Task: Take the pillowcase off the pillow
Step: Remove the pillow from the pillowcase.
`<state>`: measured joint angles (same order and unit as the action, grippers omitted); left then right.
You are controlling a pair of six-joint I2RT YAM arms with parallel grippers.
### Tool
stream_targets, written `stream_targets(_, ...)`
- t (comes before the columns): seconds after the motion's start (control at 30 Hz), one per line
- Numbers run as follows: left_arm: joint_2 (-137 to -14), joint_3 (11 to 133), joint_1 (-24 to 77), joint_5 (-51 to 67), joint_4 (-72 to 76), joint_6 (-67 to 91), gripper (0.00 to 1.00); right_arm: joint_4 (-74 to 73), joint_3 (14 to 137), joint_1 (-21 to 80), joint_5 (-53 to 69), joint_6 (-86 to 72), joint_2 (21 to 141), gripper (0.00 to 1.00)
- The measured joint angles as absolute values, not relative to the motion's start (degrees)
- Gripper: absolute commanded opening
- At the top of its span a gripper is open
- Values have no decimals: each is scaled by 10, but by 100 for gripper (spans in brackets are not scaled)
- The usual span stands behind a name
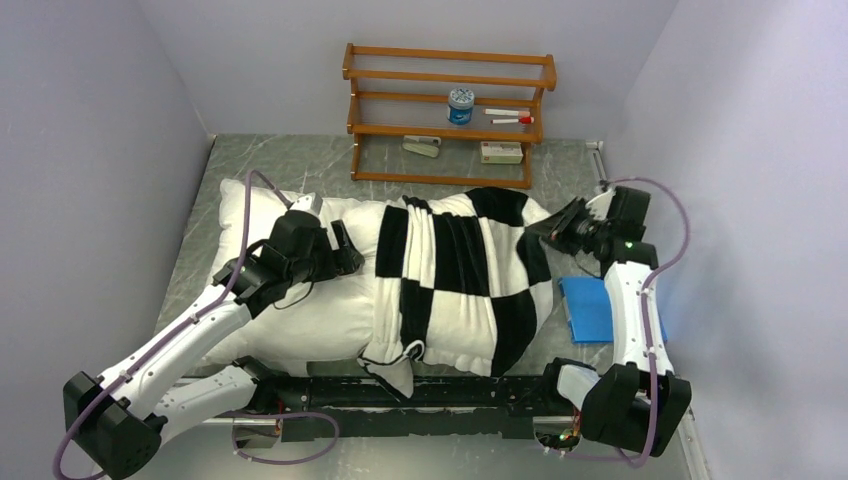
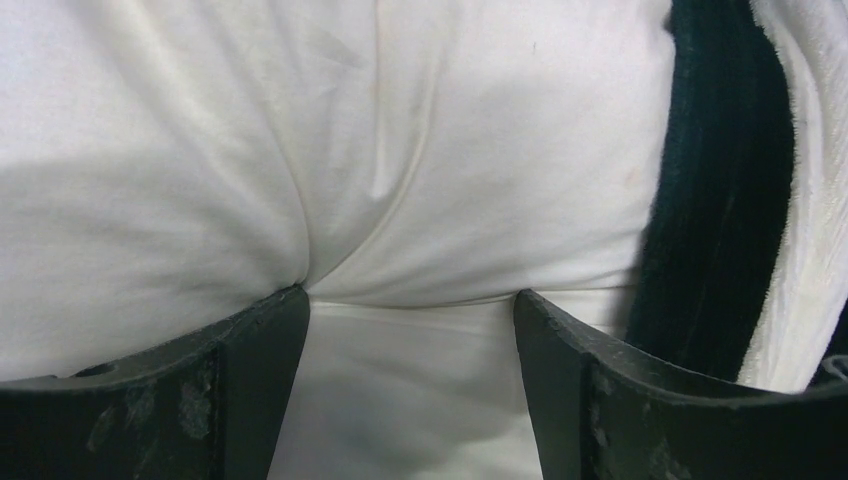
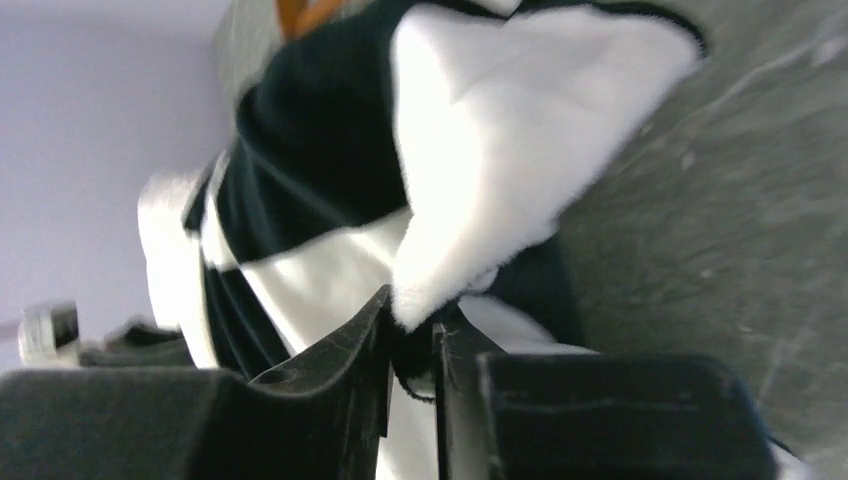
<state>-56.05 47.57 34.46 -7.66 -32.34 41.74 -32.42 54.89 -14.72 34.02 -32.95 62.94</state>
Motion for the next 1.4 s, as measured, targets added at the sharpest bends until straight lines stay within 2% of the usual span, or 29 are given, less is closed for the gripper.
stream_targets(0.1, -561, 476, 343, -71, -323, 413, 82, -303, 488, -122, 411, -326, 627, 62)
stream_targets(0.13, -561, 476, 343, -70, -323, 413, 82, -302, 474, -108, 424, -321, 626, 68)
stream_targets(0.23, -558, 476, 342, -66, -323, 410, 81, -293, 442, -73, 471, -307, 613, 76)
stream_targets(0.33, -558, 476, 342, -64, -324, 407, 81, -261, 414, -52, 508, -311, 598, 75)
stream_targets(0.37, -558, 476, 342, -64, -324, 406, 81, -248, 404, -42, 516, -315, 595, 71)
stream_targets(0.4, -558, 476, 342, -63, -323, 405, 81, -236, 396, -28, 520, -319, 594, 62)
stream_targets(0.47, -558, 476, 342, -63, -324, 403, 70, -219, 389, 6, 517, -324, 596, 22)
stream_targets(0.5, -558, 476, 341, -63, -325, 402, 66, -211, 389, 25, 508, -328, 599, 6)
stream_targets(0.53, -557, 475, 340, -64, -328, 402, 64, -209, 392, 39, 495, -329, 603, 0)
stream_targets(0.7, -529, 446, 323, -58, -308, 413, 51, -294, 460, 54, 320, -333, 606, 0)
stream_targets(0.8, -515, 427, 298, -44, -292, 423, 49, -347, 531, 4, 194, -326, 594, 0)
stream_targets(0.9, -522, 422, 284, -31, -272, 429, 47, -383, 562, -93, 175, -321, 582, 0)
stream_targets(1.0, -533, 422, 274, -16, -266, 429, 47, -415, 560, -134, 212, -319, 594, 0)
stream_targets(1.03, -536, 422, 272, -12, -265, 429, 47, -412, 556, -138, 230, -318, 599, 1)
stream_targets(1.1, -535, 422, 269, -9, -265, 429, 47, -390, 538, -145, 286, -319, 608, 11)
stream_targets(1.17, -532, 420, 268, -6, -265, 428, 48, -366, 514, -144, 339, -321, 613, 31)
stream_targets(1.2, -529, 419, 267, -4, -265, 427, 48, -354, 499, -137, 366, -319, 613, 37)
stream_targets(1.23, -527, 418, 267, -3, -265, 426, 48, -349, 491, -128, 380, -321, 613, 49)
stream_targets(1.33, -521, 415, 266, 3, -266, 422, 48, -318, 470, -68, 419, -317, 606, 69)
stream_targets(1.4, -519, 415, 265, 6, -266, 419, 49, -289, 451, -28, 442, -325, 597, 77)
